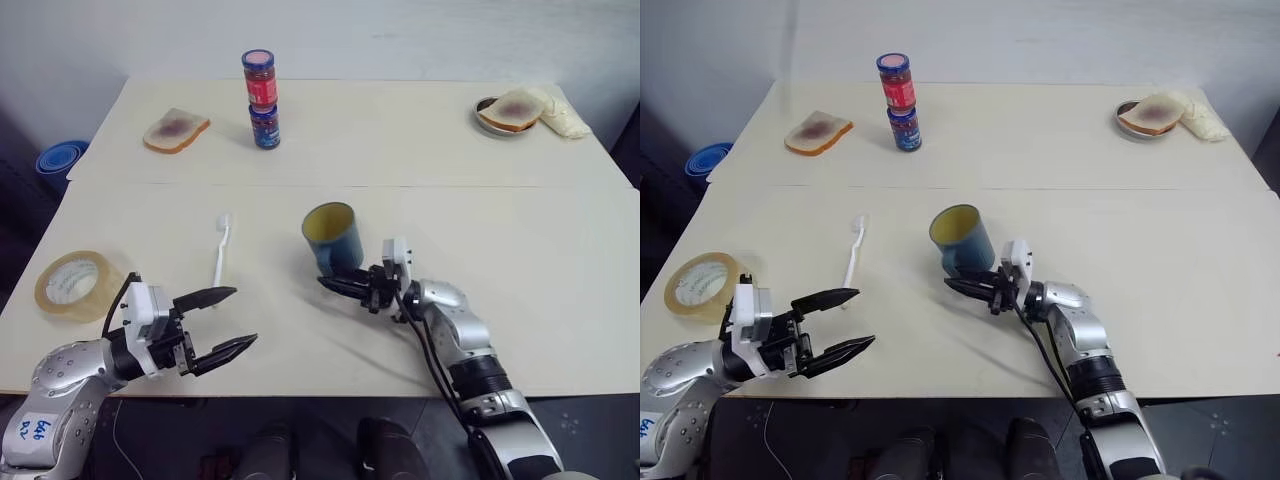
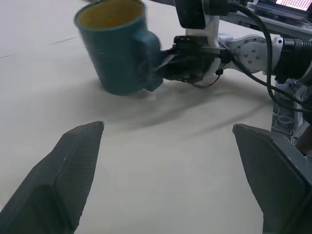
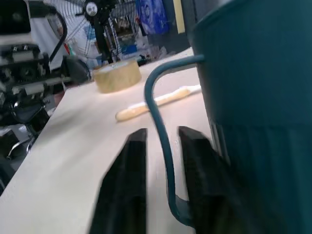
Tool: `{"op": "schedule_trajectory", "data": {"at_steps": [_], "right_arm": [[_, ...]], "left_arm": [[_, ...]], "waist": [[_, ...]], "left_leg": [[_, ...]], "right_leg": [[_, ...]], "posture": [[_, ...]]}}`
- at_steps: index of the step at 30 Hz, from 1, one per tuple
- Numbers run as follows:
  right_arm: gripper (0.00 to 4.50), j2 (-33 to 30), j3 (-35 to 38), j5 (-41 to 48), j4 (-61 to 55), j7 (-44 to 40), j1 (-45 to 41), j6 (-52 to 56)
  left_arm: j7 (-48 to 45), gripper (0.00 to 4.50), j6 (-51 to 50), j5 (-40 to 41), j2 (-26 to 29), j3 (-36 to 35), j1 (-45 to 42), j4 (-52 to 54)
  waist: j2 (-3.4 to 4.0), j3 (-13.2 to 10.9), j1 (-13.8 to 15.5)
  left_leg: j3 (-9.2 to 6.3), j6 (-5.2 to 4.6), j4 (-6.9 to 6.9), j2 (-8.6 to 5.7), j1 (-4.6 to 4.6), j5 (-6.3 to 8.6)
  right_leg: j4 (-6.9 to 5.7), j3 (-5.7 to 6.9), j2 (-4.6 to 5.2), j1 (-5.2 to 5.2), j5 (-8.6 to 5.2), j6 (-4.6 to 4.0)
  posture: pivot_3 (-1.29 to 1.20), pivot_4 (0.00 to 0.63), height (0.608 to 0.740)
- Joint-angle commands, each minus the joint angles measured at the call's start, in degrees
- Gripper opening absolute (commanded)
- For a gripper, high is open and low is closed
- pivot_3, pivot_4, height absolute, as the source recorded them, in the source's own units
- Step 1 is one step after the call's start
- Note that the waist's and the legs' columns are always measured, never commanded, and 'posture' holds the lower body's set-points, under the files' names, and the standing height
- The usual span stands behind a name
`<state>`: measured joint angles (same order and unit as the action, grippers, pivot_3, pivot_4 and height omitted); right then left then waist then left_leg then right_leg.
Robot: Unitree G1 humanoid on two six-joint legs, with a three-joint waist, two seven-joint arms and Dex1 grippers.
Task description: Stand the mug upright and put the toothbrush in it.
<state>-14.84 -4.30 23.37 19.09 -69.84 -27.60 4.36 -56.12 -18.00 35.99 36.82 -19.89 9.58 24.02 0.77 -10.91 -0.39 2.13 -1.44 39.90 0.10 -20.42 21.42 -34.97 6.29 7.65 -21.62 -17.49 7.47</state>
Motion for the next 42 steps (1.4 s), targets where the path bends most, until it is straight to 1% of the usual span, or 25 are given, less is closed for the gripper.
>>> {"op": "schedule_trajectory", "data": {"at_steps": [1,4,7,9,11,13,14,16,18,20,22,23,25,26,28,30,31,32,33,35,37,39,42], "right_arm": [[2.47,-5.5,2.8,1.0,-4.6,-2.6,1.8,-0.8],[3.5,-12.1,4.6,1.3,-7.4,-5.3,4.8,-1.1],[4.48,-18.1,7.6,1.4,-8.6,-7.8,8.0,-4.3],[4.48,-20.0,10.2,1.5,-8.6,-8.2,10.0,-8.6],[4.48,-20.4,13.5,2.5,-8.5,-8.1,11.8,-13.4],[4.48,-21.4,16.0,4.3,-9.5,-10.3,14.5,-16.3],[4.48,-22.0,16.7,5.8,-10.2,-12.2,15.9,-16.1],[4.48,-22.2,17.9,8.8,-11.3,-15.5,17.9,-17.4],[4.48,-22.2,18.3,9.6,-11.9,-16.4,19.2,-18.1],[4.48,-21.3,18.4,9.9,-12.7,-15.9,19.5,-19.8],[4.48,-20.1,18.0,11.1,-14.0,-16.1,19.4,-20.9],[4.48,-19.6,17.5,11.7,-14.8,-16.4,19.4,-20.8],[4.48,-18.9,16.7,12.8,-16.0,-16.0,19.1,-19.4],[4.48,-18.9,16.3,13.0,-16.3,-16.0,19.1,-18.8],[4.48,-18.6,15.8,13.1,-16.6,-15.9,18.9,-18.6],[4.48,-18.4,15.5,13.4,-16.8,-15.8,18.8,-18.4],[4.48,-18.1,15.3,13.5,-17.0,-15.8,18.8,-18.3],[4.48,-17.9,15.1,13.7,-17.3,-15.6,18.9,-18.1],[4.48,-17.6,15.1,13.8,-17.5,-15.4,19.1,-18.1],[4.48,-17.1,15.0,13.8,-17.7,-14.8,19.4,-18.2],[4.48,-16.8,15.1,13.9,-18.0,-14.5,19.8,-18.1],[4.48,-16.6,15.2,13.8,-18.2,-14.2,20.4,-18.4],[4.48,-16.4,15.3,13.7,-18.8,-13.8,21.4,-18.8]], "left_arm": [[0.2,4.5,1.1,1.4,0.4,-3.8,1.9,0.4],[0.8,4.5,1.4,1.2,0.1,-6.8,4.3,0.0],[2.1,4.5,2.2,0.4,-0.6,-11.2,8.1,-1.3],[4.1,4.5,1.7,0.0,-0.9,-14.3,10.7,-2.3],[9.2,4.5,-0.3,-1.7,-1.4,-17.6,13.1,-3.0],[13.7,4.5,-2.4,-2.4,-2.4,-20.7,15.5,-2.7],[15.4,4.5,-3.4,-2.9,-2.6,-21.5,16.6,-2.3],[17.8,4.5,-5.7,-3.0,-2.7,-21.9,17.5,-1.4],[18.9,4.5,-11.0,1.1,-1.9,-20.5,16.7,1.2],[24.1,4.5,-19.7,5.3,0.2,-17.9,11.2,4.3],[30.3,4.5,-27.4,6.3,2.3,-15.1,4.5,5.5],[32.7,4.5,-32.4,8.0,3.5,-13.3,0.6,5.6],[38.9,4.5,-41.4,10.2,3.8,-9.7,-9.1,4.8],[42.3,4.5,-46.3,10.2,3.7,-8.2,-13.4,4.1],[49.0,4.5,-53.5,6.8,2.2,-4.6,-22.8,0.7],[53.6,4.5,-60.9,4.1,0.7,-2.2,-30.0,-3.0],[55.1,4.5,-62.2,2.2,0.0,-0.2,-33.5,-6.0],[56.3,4.5,-63.0,-1.1,0.8,4.4,-36.9,-10.0],[56.3,4.5,-62.7,-2.9,0.2,6.9,-39.7,-13.4],[55.4,4.5,-63.1,-4.5,-0.4,9.6,-43.2,-17.7],[54.3,4.5,-63.9,-4.6,-3.0,9.5,-46.9,-22.1],[51.9,4.5,-63.4,-5.8,-4.3,12.2,-51.0,-28.0],[46.9,4.5,-62.4,-7.9,-3.5,18.6,-54.4,-33.5]], "waist": [[0.01,0.0,0.1],[0.0,0.0,0.2],[-0.01,0.0,0.2],[-0.01,0.0,0.1],[-0.03,0.0,0.1],[-0.03,0.0,0.2],[-0.04,0.0,0.2],[-0.06,0.0,0.4],[-0.07,0.0,0.6],[-0.08,0.0,0.9],[-0.08,0.0,1.5],[-0.07,0.0,1.7],[0.0,0.0,1.5],[0.0,0.0,1.6],[-0.01,0.0,1.6],[-0.01,0.0,1.6],[-0.04,0.0,1.6],[-0.06,0.0,1.6],[-0.08,0.0,1.6],[-0.09,0.0,1.6],[-0.08,0.0,1.6],[-0.07,0.0,1.8],[-0.03,0.0,2.2]], "left_leg": [[0.0,0.0,0.0,-0.01,0.0,0.0],[0.0,0.01,-0.07,0.0,0.0,0.01],[0.03,-0.01,-0.11,0.0,-0.02,0.01],[0.06,-0.01,-0.13,0.03,-0.01,0.01],[0.16,0.01,-0.15,0.1,0.03,0.02],[0.17,0.03,-0.15,0.14,0.05,0.03],[0.17,0.02,-0.17,0.13,0.06,0.03],[0.16,0.01,-0.17,0.12,0.06,0.04],[0.11,-0.01,-0.16,0.09,0.09,0.04],[0.05,-0.01,-0.12,0.08,0.1,0.04],[-0.04,0.01,-0.05,0.06,0.11,0.03],[-0.07,0.03,-0.02,0.06,0.11,0.02],[-0.07,0.07,-0.02,0.03,0.13,0.01],[-0.07,0.07,-0.06,0.0,0.13,0.01],[-0.08,0.04,-0.06,-0.09,0.11,-0.01],[-0.06,0.03,-0.11,-0.18,0.16,0.0],[-0.05,0.02,-0.13,-0.19,0.16,-0.01],[-0.02,0.01,-0.13,-0.18,0.13,-0.01],[-0.01,0.01,-0.12,-0.19,0.14,-0.01],[0.02,0.02,-0.11,-0.26,0.14,-0.01],[0.03,0.03,-0.09,-0.16,0.16,-0.02],[0.04,0.04,-0.03,-0.13,0.15,-0.02],[-0.01,0.02,0.07,-0.18,0.16,-0.06]], "right_leg": [[0.01,0.0,0.01,0.0,0.0,0.0],[0.08,0.01,0.01,0.01,0.0,0.0],[0.18,0.02,0.02,0.02,0.0,0.0],[0.21,0.04,0.0,0.02,0.0,0.0],[0.23,0.04,-0.05,0.03,0.0,0.0],[0.23,0.03,-0.07,0.04,0.0,0.0],[0.23,0.01,-0.05,0.04,0.0,0.0],[0.26,0.0,-0.03,0.08,0.0,0.0],[0.28,-0.08,0.04,0.14,0.0,0.01],[0.35,-0.24,0.12,0.17,0.0,0.01],[0.36,-0.35,0.33,0.17,0.0,0.0],[0.32,-0.33,0.52,0.16,0.0,-0.01],[0.15,-0.34,0.51,0.15,0.01,-0.02],[0.05,-0.34,0.45,0.16,0.01,-0.02],[-0.03,-0.29,0.2,0.11,0.01,-0.01],[-0.06,-0.14,0.1,0.11,0.01,-0.01],[-0.05,-0.09,0.07,0.09,0.02,0.0],[0.01,-0.06,0.0,0.08,0.02,0.01],[-0.03,-0.05,-0.02,0.08,0.02,0.02],[-0.03,-0.05,-0.09,0.08,0.02,0.02],[-0.01,-0.08,-0.1,0.08,0.02,0.02],[-0.04,-0.09,-0.1,0.1,0.02,0.02],[-0.08,-0.07,-0.04,0.16,0.03,0.04]], "posture": [[0.0,0.15,0.74],[0.0,0.15,0.74],[0.0,0.15,0.74],[0.0,0.15,0.74],[0.0,0.15,0.74],[0.0,0.15,0.74],[0.0,0.15,0.74],[0.0,0.15,0.74],[0.0,0.15,0.74],[0.0,0.15,0.74],[0.0,0.15,0.74],[0.0,0.15,0.74],[0.0,0.15,0.74],[0.0,0.15,0.74],[0.0,0.15,0.74],[0.0,0.15,0.74],[0.0,0.15,0.74],[0.0,0.15,0.74],[0.0,0.15,0.74],[0.0,0.15,0.74],[0.0,0.15,0.74],[0.0,0.15,0.74],[0.0,0.15,0.74]]}}
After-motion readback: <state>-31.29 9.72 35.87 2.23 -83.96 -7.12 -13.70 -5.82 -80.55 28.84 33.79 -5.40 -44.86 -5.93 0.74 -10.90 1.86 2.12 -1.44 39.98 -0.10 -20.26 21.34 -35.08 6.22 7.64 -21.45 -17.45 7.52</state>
